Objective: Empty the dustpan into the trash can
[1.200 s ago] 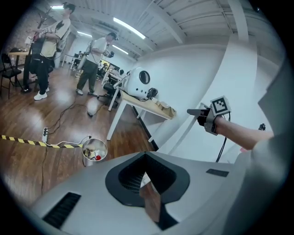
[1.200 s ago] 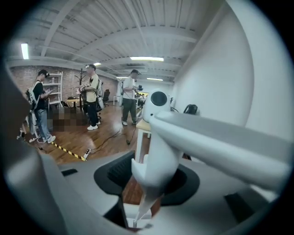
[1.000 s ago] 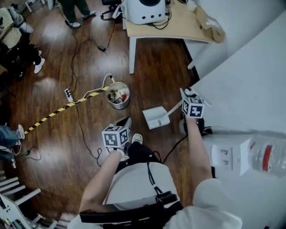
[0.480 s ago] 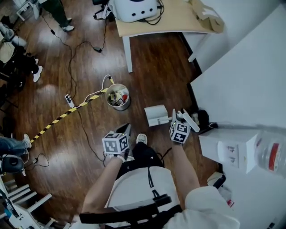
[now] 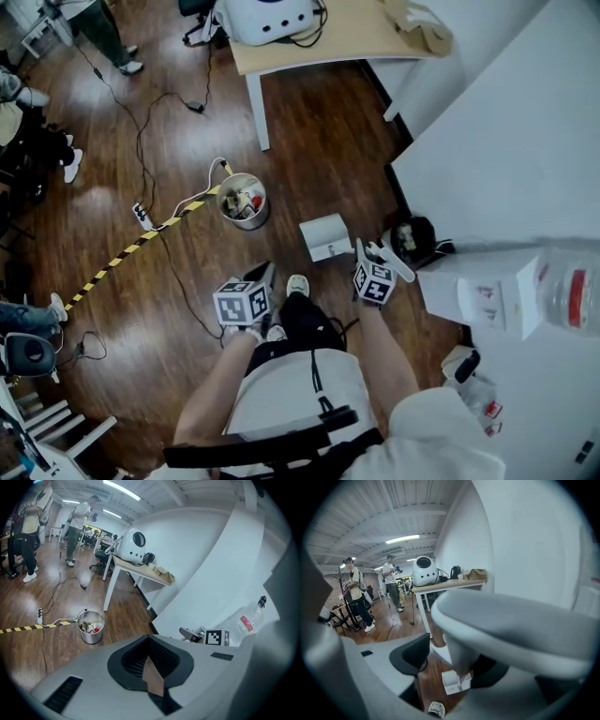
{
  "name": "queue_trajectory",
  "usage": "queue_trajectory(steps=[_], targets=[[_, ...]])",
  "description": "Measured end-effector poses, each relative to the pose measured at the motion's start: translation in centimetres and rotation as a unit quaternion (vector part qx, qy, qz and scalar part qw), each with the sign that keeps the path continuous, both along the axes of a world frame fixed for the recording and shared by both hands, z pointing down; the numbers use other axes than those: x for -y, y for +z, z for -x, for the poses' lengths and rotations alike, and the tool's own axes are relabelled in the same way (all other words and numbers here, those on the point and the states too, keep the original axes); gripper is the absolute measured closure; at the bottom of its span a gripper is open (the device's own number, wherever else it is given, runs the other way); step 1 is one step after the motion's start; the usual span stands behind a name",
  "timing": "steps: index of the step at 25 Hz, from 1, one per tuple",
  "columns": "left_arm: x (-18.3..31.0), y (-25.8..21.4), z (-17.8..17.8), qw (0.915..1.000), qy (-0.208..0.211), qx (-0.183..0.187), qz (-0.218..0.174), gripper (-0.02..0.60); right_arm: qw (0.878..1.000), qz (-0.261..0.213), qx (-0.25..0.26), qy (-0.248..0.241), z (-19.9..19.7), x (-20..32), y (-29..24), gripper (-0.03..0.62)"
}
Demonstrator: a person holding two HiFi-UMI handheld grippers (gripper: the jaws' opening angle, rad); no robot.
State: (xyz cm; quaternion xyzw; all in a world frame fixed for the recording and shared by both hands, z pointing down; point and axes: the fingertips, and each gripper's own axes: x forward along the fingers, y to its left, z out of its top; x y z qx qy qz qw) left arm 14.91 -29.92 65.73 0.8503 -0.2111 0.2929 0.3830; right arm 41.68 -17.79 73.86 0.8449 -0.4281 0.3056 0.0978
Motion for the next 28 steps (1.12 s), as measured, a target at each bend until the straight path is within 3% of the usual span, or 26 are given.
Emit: queue_trajectory(steps=[2, 10, 19, 28], targets=[[-0.6, -0.1, 0.3, 1.0000, 0.007, -0.002, -0.002, 0.584, 1.000, -0.001, 0.009, 0.004, -0.1, -0.8, 0.4, 0.272], [-3.9, 0.1, 1.7, 0.9997, 0.022, -0.003, 0.004, 0.584, 0.999, 0.006, 0.033, 0.030, 0.5, -4.5, 1.5, 0.224], [-5.8, 0.0, 3.1, 0.9993, 0.038, -0.003, -0.002, 0.584, 0.999, 0.031, 0.014, 0.039, 1.8, -7.1, 2.1, 0.215], [-5.9, -1.3, 4.1, 0.9994, 0.023, -0.017, -0.019, 0.584, 0.995, 0.074, 0.028, 0.053, 4.0, -10.8, 3.0, 0.207]])
